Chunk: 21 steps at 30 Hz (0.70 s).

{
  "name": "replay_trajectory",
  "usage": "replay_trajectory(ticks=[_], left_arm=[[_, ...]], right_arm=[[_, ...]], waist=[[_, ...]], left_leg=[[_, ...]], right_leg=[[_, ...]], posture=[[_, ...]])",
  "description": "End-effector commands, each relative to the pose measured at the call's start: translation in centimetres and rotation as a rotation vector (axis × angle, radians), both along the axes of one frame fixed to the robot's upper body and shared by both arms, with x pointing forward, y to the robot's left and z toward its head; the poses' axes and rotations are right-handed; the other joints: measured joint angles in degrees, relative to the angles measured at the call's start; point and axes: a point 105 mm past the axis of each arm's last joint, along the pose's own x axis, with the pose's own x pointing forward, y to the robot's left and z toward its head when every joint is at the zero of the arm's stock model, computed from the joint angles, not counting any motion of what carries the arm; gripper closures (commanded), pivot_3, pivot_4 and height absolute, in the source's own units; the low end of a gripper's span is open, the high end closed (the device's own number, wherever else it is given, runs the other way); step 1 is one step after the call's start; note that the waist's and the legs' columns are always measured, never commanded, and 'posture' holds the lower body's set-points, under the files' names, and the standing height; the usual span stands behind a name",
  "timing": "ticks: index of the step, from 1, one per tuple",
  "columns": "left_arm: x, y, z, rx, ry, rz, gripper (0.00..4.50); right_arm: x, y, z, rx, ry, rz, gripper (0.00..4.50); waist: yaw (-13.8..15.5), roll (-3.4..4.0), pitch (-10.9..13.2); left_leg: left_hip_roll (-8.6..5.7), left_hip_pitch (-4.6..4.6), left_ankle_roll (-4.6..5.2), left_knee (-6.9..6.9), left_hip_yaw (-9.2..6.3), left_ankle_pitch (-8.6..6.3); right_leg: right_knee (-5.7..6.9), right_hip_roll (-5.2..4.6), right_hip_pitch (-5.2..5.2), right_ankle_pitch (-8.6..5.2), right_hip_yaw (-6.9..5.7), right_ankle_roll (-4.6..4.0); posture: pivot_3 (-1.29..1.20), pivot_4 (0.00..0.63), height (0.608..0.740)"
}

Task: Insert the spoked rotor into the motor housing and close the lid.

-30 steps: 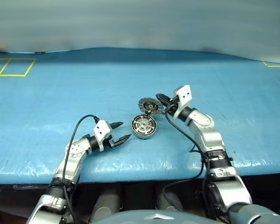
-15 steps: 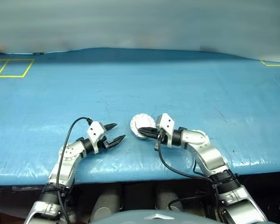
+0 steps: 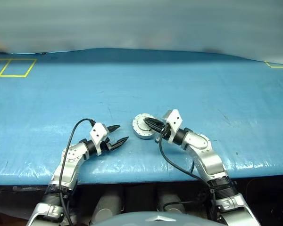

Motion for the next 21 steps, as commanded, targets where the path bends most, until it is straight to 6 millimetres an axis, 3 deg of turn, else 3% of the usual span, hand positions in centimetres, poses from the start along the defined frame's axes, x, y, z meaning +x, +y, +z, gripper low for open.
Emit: replay_trajectory(ticks=[1,7,21], left_arm=[[0.10,-0.56,0.86,-0.008,-0.041,-0.019,1.22],[0.07,-0.54,0.82,-0.006,-0.041,-0.015,1.22],[0.34,-0.27,1.32,-0.027,-0.047,0.007,1.22]], right_arm=[[0.16,0.22,0.81,0.003,-0.036,-0.001,2.87],[0.38,0.78,0.32,-0.003,-0.031,-0.008,0.99],[0.39,1.00,0.94,0.029,-0.049,-0.010,0.99]], waist=[[0.0,0.00,0.0],[0.0,0.00,0.0],[0.0,0.01,0.0]], left_leg=[[0.00,0.00,0.00,-0.02,0.00,0.00],[0.00,-0.02,0.00,-0.08,0.00,0.01],[0.00,-0.03,0.00,-0.08,0.00,0.01]], right_leg=[[0.00,0.00,-0.02,0.00,0.00,0.01],[-0.01,0.00,-0.06,-0.02,0.00,-0.04],[-0.01,0.00,-0.07,-0.03,0.00,-0.04]], posture=[[0.00,0.150,0.740],[0.00,0.150,0.740],[0.00,0.150,0.740]])
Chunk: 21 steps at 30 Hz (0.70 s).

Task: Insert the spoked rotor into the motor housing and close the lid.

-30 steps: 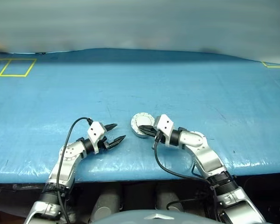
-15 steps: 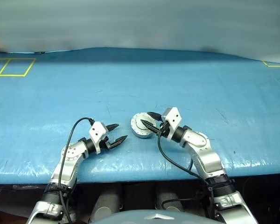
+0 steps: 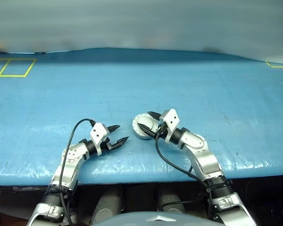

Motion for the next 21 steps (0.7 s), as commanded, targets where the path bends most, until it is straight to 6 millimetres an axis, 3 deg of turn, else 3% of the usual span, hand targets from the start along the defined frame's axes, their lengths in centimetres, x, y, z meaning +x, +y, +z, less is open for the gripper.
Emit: replay_trajectory(ticks=[1,5,7,13,16,18,21], left_arm=[[0.5,-0.3,1.6,-0.037,-0.054,0.007,1.22],[1.9,-0.4,4.7,-0.247,-0.080,0.073,1.22],[2.0,-0.6,5.1,-0.268,-0.069,0.041,1.60],[2.2,-2.0,5.7,-0.257,-0.068,-0.060,3.52],[2.7,-2.5,4.6,-0.152,-0.066,-0.080,4.46],[2.9,-2.8,3.7,-0.060,-0.072,-0.104,4.49],[3.2,-3.3,3.5,-0.067,-0.061,-0.116,4.49]], right_arm=[[0.2,-0.1,1.6,0.026,-0.059,-0.003,0.99],[0.5,-0.8,2.1,0.080,-0.053,-0.044,0.99],[0.1,-0.9,2.2,0.097,-0.052,-0.031,1.38],[-0.5,-1.7,2.6,0.132,-0.070,-0.064,3.29],[-0.8,-2.1,2.4,0.132,-0.073,-0.097,4.21],[-0.9,-2.4,2.2,0.139,-0.066,-0.123,4.23],[-1.2,-2.8,1.8,0.135,-0.057,-0.138,4.23]], waist=[[0.0,0.00,0.0],[0.2,-0.06,0.0],[0.1,-0.05,0.0],[0.0,-0.05,0.0],[0.1,-0.06,0.0],[0.1,-0.06,0.0],[0.1,-0.07,0.1]], left_leg=[[0.00,0.00,0.00,0.00,0.00,0.00],[0.00,-0.04,0.00,0.03,-0.04,0.00],[0.00,-0.04,0.00,0.04,-0.05,0.00],[-0.04,-0.03,0.01,0.01,-0.04,0.00],[-0.03,-0.01,0.01,0.01,-0.07,0.01],[-0.04,0.02,0.01,0.01,-0.07,0.01],[-0.05,0.03,0.02,0.02,-0.06,0.02]], right_leg=[[0.00,0.00,0.00,0.00,0.00,0.00],[0.00,-0.01,0.00,0.02,-0.04,0.03],[0.00,0.00,0.01,0.04,-0.05,0.06],[-0.01,0.26,0.02,0.04,-0.07,0.07],[0.00,0.30,0.07,0.04,-0.10,0.07],[0.00,0.31,0.12,0.04,-0.11,0.07],[-0.01,0.33,0.12,0.03,-0.10,0.07]], posture=[[0.00,0.150,0.740],[0.00,0.150,0.740],[0.00,0.150,0.740],[0.00,0.150,0.740],[0.00,0.150,0.740],[0.00,0.150,0.740],[0.00,0.150,0.740]])
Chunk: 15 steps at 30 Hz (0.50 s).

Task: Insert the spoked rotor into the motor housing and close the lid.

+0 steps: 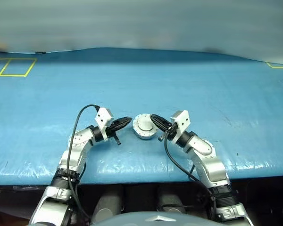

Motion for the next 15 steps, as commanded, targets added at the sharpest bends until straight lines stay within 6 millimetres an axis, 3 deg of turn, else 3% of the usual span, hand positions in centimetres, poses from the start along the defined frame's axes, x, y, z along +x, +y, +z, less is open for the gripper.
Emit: replay_trajectory(ticks=[1,15], left_arm=[[0.4,-0.6,0.4,0.020,-0.033,-0.029,4.49],[0.5,-1.9,-1.0,0.074,0.014,-0.102,4.49]], right_arm=[[-0.3,-0.4,1.2,0.016,-0.055,-0.018,4.23],[-1.4,-1.0,0.5,0.000,-0.036,-0.043,4.23]], waist=[[0.0,-0.01,0.0],[0.0,-0.03,0.0]], left_leg=[[0.00,-0.01,0.00,0.00,0.00,0.00],[0.01,0.00,0.00,0.01,-0.03,0.00]], right_leg=[[0.00,0.00,-0.01,0.01,-0.01,0.02],[0.01,-0.01,0.02,0.02,-0.03,0.06]], posture=[[0.00,0.150,0.740],[0.00,0.150,0.740]])
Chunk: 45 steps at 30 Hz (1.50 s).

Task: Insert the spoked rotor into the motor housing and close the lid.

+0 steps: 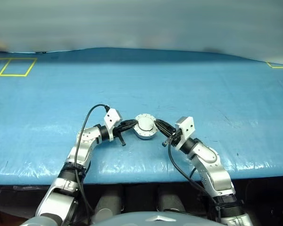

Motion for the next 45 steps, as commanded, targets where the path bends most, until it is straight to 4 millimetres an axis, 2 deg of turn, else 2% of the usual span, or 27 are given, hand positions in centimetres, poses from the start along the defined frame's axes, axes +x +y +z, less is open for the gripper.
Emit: replay_trajectory(ticks=[1,6,13,16,20,21,24,29,38,42,45], left_arm=[[-0.2,-0.4,-0.4,0.039,0.007,-0.037,4.49],[-0.5,-0.3,-1.2,0.079,0.030,-0.046,4.49],[-0.6,-0.3,-1.3,0.072,0.038,-0.045,4.49],[-0.7,-0.4,-1.3,0.069,0.040,-0.043,4.50],[-0.8,-0.6,-1.4,0.064,0.039,-0.044,4.50],[-0.8,-0.6,-1.4,0.064,0.038,-0.044,4.50],[-0.9,-0.6,-1.3,0.060,0.036,-0.040,4.50],[-0.9,-0.6,-1.3,0.055,0.033,-0.036,4.50],[-0.8,-0.8,-1.3,0.056,0.029,-0.032,4.50],[-0.9,-0.8,-1.3,0.057,0.032,-0.031,4.50],[-1.0,-0.7,-1.4,0.057,0.033,-0.029,4.50]], right_arm=[[0.0,-0.1,1.3,0.008,-0.056,-0.012,4.23],[-0.1,-0.6,1.2,0.037,-0.033,-0.041,4.23],[0.1,-2.7,0.3,0.181,0.139,-0.150,4.23],[0.0,-3.0,0.9,0.287,0.174,-0.140,3.65],[0.8,-4.1,0.4,0.436,0.303,-0.253,2.39],[0.8,-4.2,0.3,0.466,0.335,-0.264,2.39],[0.0,-3.7,0.7,0.682,0.466,-0.176,2.39],[-0.8,-3.1,0.1,0.796,0.594,-0.142,2.39],[-1.3,-1.7,-2.0,0.850,0.734,-0.114,2.39],[-1.1,-1.1,-2.7,0.803,0.747,-0.108,2.39],[-0.8,-1.1,-3.0,0.817,0.750,-0.116,1.84]], waist=[[0.1,0.00,0.0],[0.2,0.00,0.0],[0.4,0.00,0.0],[0.5,0.00,0.0],[0.6,0.00,0.0],[0.7,0.00,0.0],[0.8,0.00,0.0],[0.8,0.01,0.0],[0.8,0.03,0.0],[0.7,0.03,0.0],[0.7,0.03,0.0]], left_leg=[[0.00,0.00,0.00,0.01,0.00,0.00],[0.00,0.01,0.00,0.01,-0.04,0.00],[0.01,0.02,0.00,0.02,-0.08,0.00],[0.02,0.01,0.00,0.02,-0.11,-0.01],[0.02,0.01,0.00,0.02,-0.13,-0.01],[0.02,0.01,0.00,0.02,-0.13,-0.01],[0.02,-0.02,0.00,0.02,-0.15,-0.01],[0.03,-0.06,0.02,0.00,-0.20,-0.02],[0.03,-0.06,0.03,0.00,-0.20,-0.02],[0.02,-0.05,0.03,0.00,-0.17,-0.02],[0.02,-0.05,0.04,0.01,-0.16,-0.01]], right_leg=[[0.00,0.00,0.01,0.00,0.00,0.00],[-0.01,0.00,0.04,0.00,-0.02,0.00],[-0.02,-0.11,0.07,-0.01,-0.02,-0.01],[-0.02,-0.24,0.07,-0.03,-0.03,-0.05],[-0.03,-0.27,0.06,-0.02,-0.03,-0.05],[-0.03,-0.29,0.07,-0.02,-0.03,-0.05],[-0.05,-0.33,0.06,-0.05,-0.03,-0.10],[-0.09,-0.38,0.05,-0.18,0.04,-0.33],[-0.09,-0.36,0.07,-0.20,-0.01,-0.34],[-0.09,-0.32,0.06,-0.19,-0.07,-0.33],[-0.09,-0.29,0.06,-0.19,-0.08,-0.32]], posture=[[0.00,0.150,0.740],[0.00,0.150,0.740],[0.00,0.150,0.740],[0.00,0.150,0.740],[0.00,0.150,0.740],[0.00,0.150,0.740],[0.00,0.150,0.740],[0.00,0.150,0.740],[0.00,0.150,0.740],[0.00,0.150,0.740],[0.00,0.150,0.740]])
